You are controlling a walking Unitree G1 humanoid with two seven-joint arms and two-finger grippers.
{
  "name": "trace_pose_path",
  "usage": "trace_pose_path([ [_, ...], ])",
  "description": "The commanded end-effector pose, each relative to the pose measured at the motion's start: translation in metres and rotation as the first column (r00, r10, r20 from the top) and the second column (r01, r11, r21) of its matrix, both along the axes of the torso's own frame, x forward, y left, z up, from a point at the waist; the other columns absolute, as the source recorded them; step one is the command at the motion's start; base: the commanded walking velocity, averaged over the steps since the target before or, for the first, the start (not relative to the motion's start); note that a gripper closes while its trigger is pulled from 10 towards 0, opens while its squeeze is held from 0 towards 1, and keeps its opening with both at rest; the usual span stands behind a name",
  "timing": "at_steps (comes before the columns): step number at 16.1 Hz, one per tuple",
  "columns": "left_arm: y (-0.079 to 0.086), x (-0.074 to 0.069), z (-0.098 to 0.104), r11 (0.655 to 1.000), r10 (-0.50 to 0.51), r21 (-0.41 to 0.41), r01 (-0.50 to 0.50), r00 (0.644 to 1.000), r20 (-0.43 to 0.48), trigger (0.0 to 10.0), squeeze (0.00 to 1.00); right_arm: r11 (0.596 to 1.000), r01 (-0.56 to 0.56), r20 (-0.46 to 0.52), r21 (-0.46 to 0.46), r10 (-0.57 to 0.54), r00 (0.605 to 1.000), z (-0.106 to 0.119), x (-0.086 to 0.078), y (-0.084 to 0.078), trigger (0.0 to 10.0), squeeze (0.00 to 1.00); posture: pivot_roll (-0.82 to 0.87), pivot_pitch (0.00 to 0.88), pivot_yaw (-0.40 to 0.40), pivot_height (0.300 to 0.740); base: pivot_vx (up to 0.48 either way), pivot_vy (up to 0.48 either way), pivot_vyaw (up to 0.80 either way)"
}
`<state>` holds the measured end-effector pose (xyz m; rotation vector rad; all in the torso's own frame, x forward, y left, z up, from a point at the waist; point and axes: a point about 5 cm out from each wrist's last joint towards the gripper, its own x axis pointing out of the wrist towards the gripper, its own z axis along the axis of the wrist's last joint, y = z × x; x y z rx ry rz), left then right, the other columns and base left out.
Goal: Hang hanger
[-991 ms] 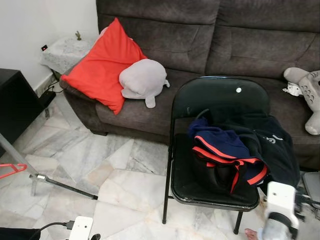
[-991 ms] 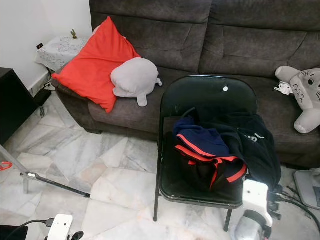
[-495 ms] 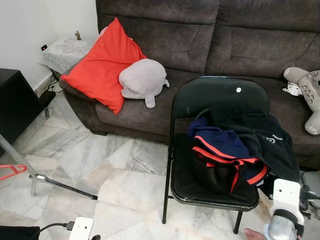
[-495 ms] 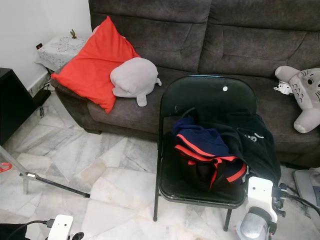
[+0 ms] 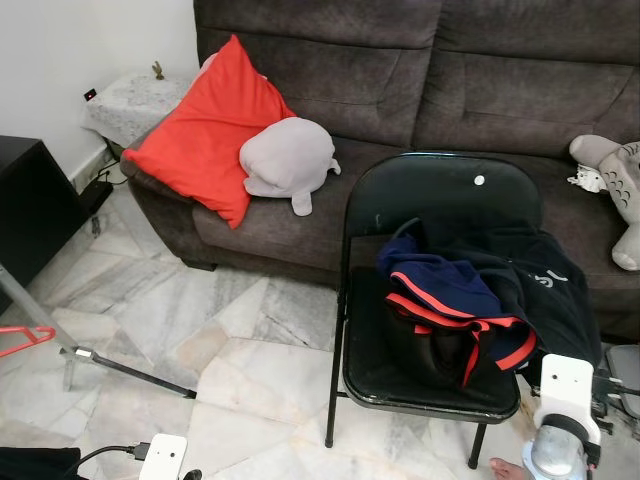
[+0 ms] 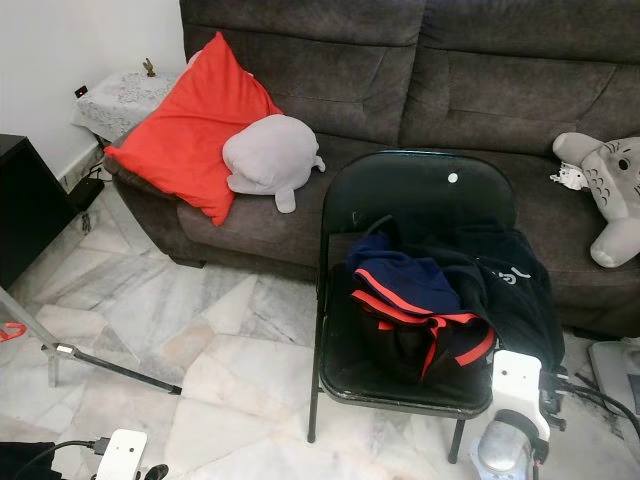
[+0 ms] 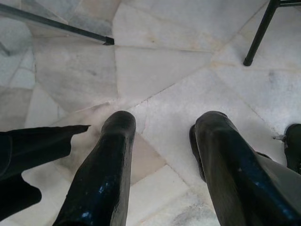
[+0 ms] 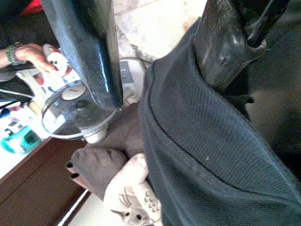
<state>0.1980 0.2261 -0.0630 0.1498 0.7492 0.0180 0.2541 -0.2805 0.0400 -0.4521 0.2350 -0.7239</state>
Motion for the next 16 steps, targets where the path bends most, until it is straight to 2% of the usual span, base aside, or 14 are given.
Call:
trace_pose_path([
  [1, 0.001, -0.011, -0.007, 1.000, -0.007, 0.007, 0.007, 0.998, -0.056, 10.0, 0.00, 0.999, 0.040, 0.000, -0.025, -0.040, 0.999, 0.000, -0.008, -0.008, 10.0, 0.00, -0.08, 0.147, 0.032, 0.740, 0.000, 0.000, 0.00],
  [4, 0.002, -0.014, -0.008, 1.000, -0.007, 0.007, 0.008, 0.998, -0.066, 10.0, 0.00, 0.995, 0.083, 0.001, -0.060, -0.083, 0.997, 0.003, -0.016, -0.019, 10.0, 0.00, -0.08, 0.151, 0.032, 0.740, 0.000, 0.000, 0.00],
  [6, 0.001, -0.016, -0.009, 1.000, -0.008, 0.005, 0.008, 0.997, -0.075, 10.0, 0.00, 0.995, 0.090, -0.025, -0.052, -0.091, 0.996, -0.002, -0.020, -0.022, 10.0, 0.00, -0.08, 0.152, 0.032, 0.740, 0.000, 0.000, 0.00],
  [11, 0.001, -0.017, -0.010, 1.000, -0.005, 0.007, 0.005, 0.997, -0.082, 10.0, 0.00, 0.997, 0.078, -0.071, -0.029, -0.080, 0.994, -0.009, -0.015, -0.025, 10.0, 0.00, -0.07, 0.158, 0.037, 0.740, 0.000, 0.000, 0.00],
  [16, 0.000, -0.014, -0.009, 1.000, -0.006, 0.011, 0.006, 0.997, -0.075, 10.0, 0.00, 0.994, 0.095, -0.080, -0.050, -0.099, 0.992, -0.005, -0.007, -0.036, 10.0, 0.00, -0.06, 0.163, 0.041, 0.740, 0.000, 0.000, 0.00],
])
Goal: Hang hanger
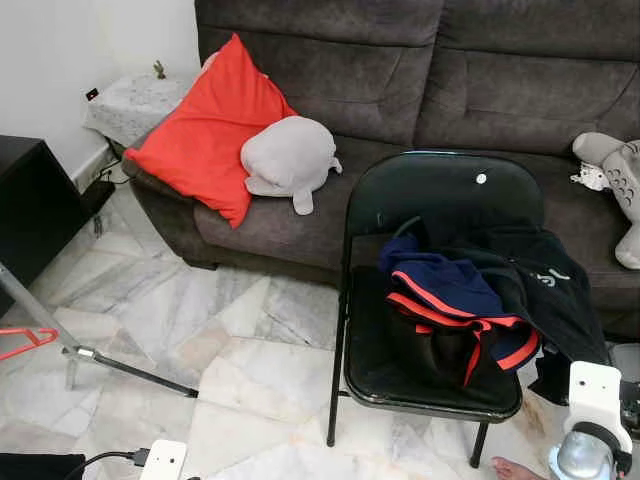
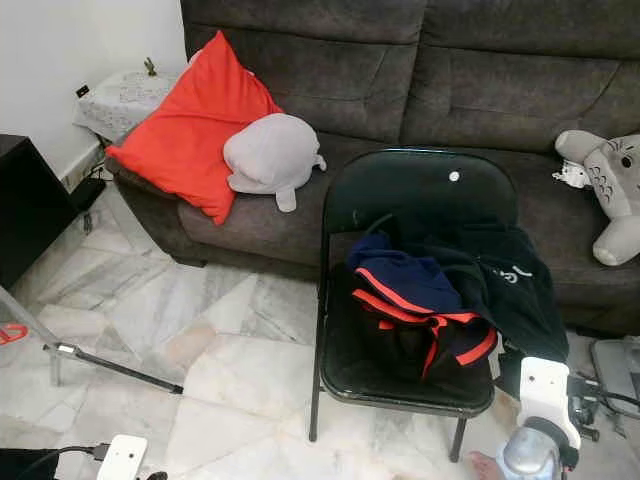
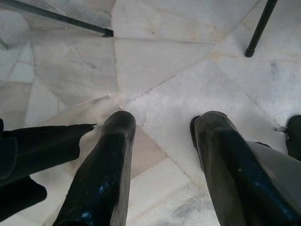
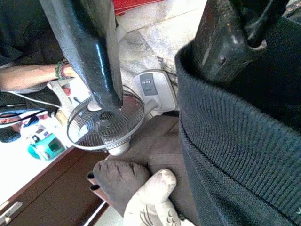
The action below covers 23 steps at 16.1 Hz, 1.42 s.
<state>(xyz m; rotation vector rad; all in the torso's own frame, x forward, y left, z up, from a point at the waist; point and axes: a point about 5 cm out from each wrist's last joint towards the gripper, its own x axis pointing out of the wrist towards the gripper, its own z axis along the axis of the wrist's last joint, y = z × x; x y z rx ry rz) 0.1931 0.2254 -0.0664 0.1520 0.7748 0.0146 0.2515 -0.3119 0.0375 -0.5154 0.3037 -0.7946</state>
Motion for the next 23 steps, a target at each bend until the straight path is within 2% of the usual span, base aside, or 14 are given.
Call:
trace_pose_path([
  [1, 0.001, -0.009, -0.005, 1.000, -0.006, 0.010, 0.006, 0.999, -0.046, 10.0, 0.00, 1.000, 0.018, -0.028, 0.008, -0.018, 0.999, -0.005, -0.003, -0.005, 10.0, 0.00, -0.06, 0.166, 0.044, 0.740, 0.000, 0.000, 0.00],
  [5, 0.002, -0.009, -0.005, 1.000, -0.006, 0.011, 0.006, 0.999, -0.045, 10.0, 0.00, 0.999, 0.022, -0.058, 0.050, -0.019, 0.998, -0.012, -0.002, -0.002, 10.0, 0.00, -0.05, 0.168, 0.044, 0.740, 0.000, 0.000, 0.00],
  [8, 0.007, -0.016, -0.007, 1.000, 0.001, 0.018, 0.000, 0.998, -0.064, 10.0, 0.00, 0.993, 0.056, -0.078, 0.104, -0.048, 0.996, -0.020, -0.007, -0.004, 10.0, 0.00, -0.04, 0.169, 0.048, 0.740, 0.000, 0.000, 0.00],
  [13, 0.008, -0.019, -0.009, 1.000, 0.004, 0.019, -0.003, 0.997, -0.074, 10.0, 0.00, 0.993, 0.092, -0.066, 0.072, -0.087, 0.994, -0.016, -0.010, -0.014, 10.0, 0.00, -0.04, 0.165, 0.049, 0.740, 0.000, 0.000, 0.00],
  [18, 0.008, -0.022, -0.010, 1.000, 0.005, 0.022, -0.003, 0.997, -0.081, 10.0, 0.00, 0.996, 0.086, -0.005, -0.015, -0.086, 0.996, -0.001, -0.003, -0.020, 10.0, 0.00, -0.04, 0.158, 0.049, 0.740, 0.000, 0.000, 0.00],
  [20, 0.007, -0.020, -0.009, 1.000, 0.003, 0.023, -0.001, 0.997, -0.081, 10.0, 0.00, 0.994, 0.044, 0.050, -0.098, -0.039, 0.998, 0.011, 0.005, -0.016, 10.0, 0.00, -0.04, 0.154, 0.049, 0.740, 0.000, 0.000, 0.00],
  [23, 0.005, -0.017, -0.009, 1.000, -0.004, 0.019, 0.005, 0.997, -0.076, 10.0, 0.00, 0.987, -0.019, 0.079, -0.162, 0.032, 0.996, 0.018, 0.009, -0.007, 10.0, 0.00, -0.05, 0.146, 0.048, 0.740, 0.000, 0.000, 0.00],
])
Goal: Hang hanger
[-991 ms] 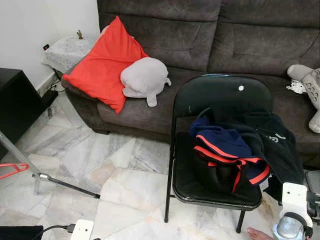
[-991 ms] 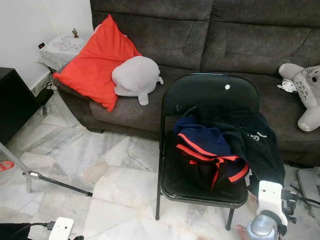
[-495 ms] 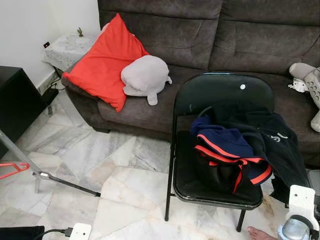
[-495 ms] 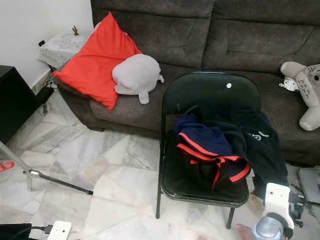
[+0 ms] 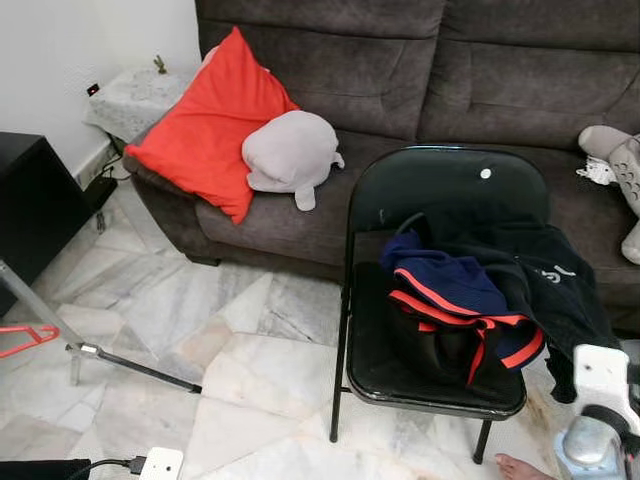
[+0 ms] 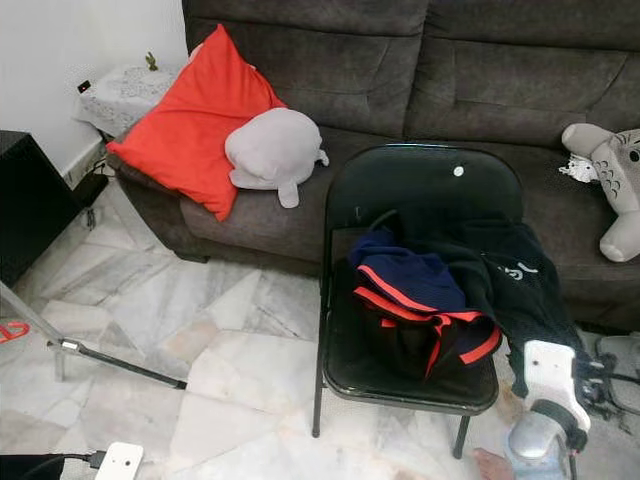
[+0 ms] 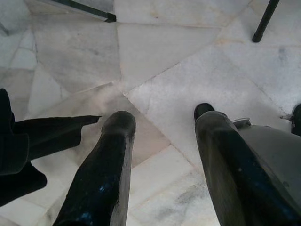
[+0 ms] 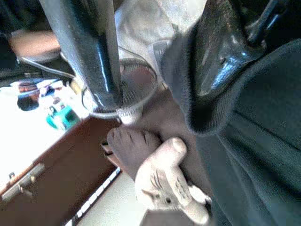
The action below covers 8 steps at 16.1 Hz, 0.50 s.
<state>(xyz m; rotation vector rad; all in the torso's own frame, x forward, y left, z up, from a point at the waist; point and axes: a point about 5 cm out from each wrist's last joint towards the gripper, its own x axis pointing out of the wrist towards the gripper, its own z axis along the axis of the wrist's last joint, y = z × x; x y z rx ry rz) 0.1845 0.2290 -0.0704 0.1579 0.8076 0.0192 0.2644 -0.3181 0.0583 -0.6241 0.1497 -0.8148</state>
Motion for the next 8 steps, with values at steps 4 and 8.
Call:
trace_pose_path([
  [4, -0.004, -0.009, -0.006, 0.999, -0.037, 0.011, 0.037, 0.998, -0.045, 10.0, 0.00, 0.992, 0.024, -0.044, 0.124, -0.019, 0.999, -0.015, -0.006, 0.006, 10.0, 0.00, -0.05, 0.137, 0.045, 0.740, 0.000, 0.000, 0.00],
  [8, -0.006, -0.015, -0.009, 0.999, -0.045, 0.015, 0.046, 0.997, -0.059, 10.0, 0.00, 0.966, 0.082, -0.111, 0.246, -0.056, 0.992, -0.031, -0.013, 0.005, 10.0, 0.00, -0.05, 0.145, 0.042, 0.740, 0.000, 0.000, 0.00],
])
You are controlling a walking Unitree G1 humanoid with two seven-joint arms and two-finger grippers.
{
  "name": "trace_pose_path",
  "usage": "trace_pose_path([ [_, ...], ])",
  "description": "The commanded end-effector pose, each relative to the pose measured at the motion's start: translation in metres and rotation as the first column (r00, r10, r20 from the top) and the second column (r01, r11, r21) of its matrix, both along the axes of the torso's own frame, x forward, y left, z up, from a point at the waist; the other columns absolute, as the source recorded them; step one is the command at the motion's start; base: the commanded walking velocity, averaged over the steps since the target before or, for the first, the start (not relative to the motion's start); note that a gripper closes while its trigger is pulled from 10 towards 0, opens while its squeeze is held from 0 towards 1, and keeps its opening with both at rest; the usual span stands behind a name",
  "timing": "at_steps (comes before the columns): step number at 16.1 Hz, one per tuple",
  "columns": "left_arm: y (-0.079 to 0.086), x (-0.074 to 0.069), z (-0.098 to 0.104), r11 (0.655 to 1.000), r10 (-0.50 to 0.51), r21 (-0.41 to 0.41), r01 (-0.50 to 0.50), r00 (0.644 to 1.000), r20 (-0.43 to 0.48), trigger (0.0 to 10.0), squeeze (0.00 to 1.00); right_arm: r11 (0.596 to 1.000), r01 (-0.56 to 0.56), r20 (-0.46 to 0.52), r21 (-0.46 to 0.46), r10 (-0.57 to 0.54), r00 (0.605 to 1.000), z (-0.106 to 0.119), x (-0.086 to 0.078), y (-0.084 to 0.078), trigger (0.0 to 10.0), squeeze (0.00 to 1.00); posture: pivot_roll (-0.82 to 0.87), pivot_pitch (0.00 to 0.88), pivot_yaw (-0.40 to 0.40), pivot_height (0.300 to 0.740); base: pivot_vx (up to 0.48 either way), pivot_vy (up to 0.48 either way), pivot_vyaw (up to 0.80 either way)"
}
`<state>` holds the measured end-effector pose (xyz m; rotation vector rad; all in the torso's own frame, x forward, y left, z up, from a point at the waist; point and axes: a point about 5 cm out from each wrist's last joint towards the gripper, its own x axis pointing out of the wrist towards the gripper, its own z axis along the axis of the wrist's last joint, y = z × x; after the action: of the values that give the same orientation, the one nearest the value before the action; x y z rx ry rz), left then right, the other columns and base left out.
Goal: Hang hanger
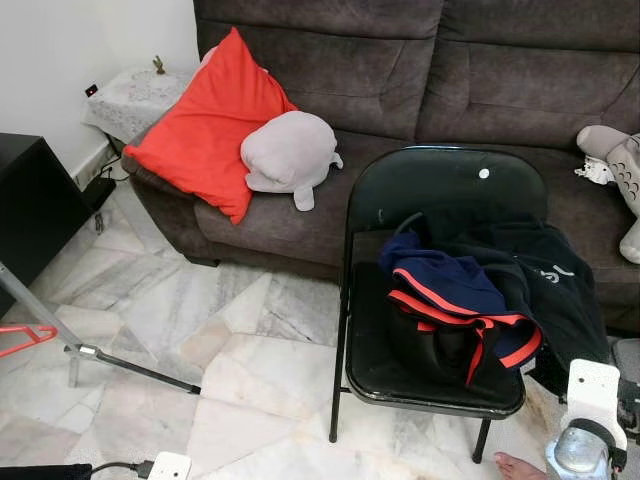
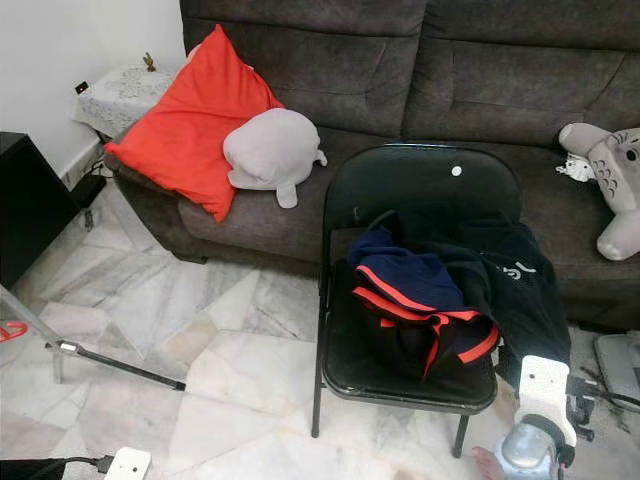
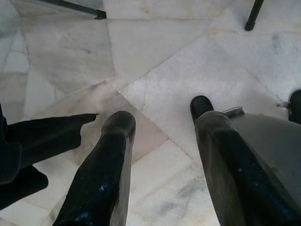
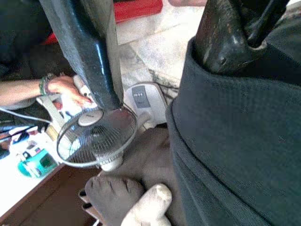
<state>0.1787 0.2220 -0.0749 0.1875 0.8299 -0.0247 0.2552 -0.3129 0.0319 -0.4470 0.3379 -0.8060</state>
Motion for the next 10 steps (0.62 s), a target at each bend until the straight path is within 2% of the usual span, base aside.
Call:
trace_pose_path([
  [1, 0.0011, -0.0106, -0.0050, 1.000, 0.004, 0.008, -0.004, 0.999, -0.035, 10.0, 0.00, 0.999, 0.019, -0.014, 0.030, -0.019, 1.000, -0.0044, -0.0036, -0.0007, 10.0, 0.00, -0.04, 0.148, 0.042, 0.740, 0.000, 0.000, 0.00],
  [7, -0.0026, -0.0163, -0.0084, 1.000, -0.002, 0.009, 0.003, 0.999, -0.053, 10.0, 0.00, 0.998, 0.013, -0.021, 0.066, -0.011, 1.000, -0.0075, -0.0036, -0.0037, 10.0, 0.00, -0.03, 0.158, 0.045, 0.740, 0.000, 0.000, 0.00],
  [10, -0.0002, -0.0146, -0.0071, 1.000, 0.006, 0.010, -0.006, 0.999, -0.045, 10.0, 0.00, 0.997, -0.020, 0.030, 0.068, 0.018, 0.999, -0.0027, 0.0016, -0.0002, 10.0, 0.00, -0.03, 0.161, 0.047, 0.740, 0.000, 0.000, 0.00],
])
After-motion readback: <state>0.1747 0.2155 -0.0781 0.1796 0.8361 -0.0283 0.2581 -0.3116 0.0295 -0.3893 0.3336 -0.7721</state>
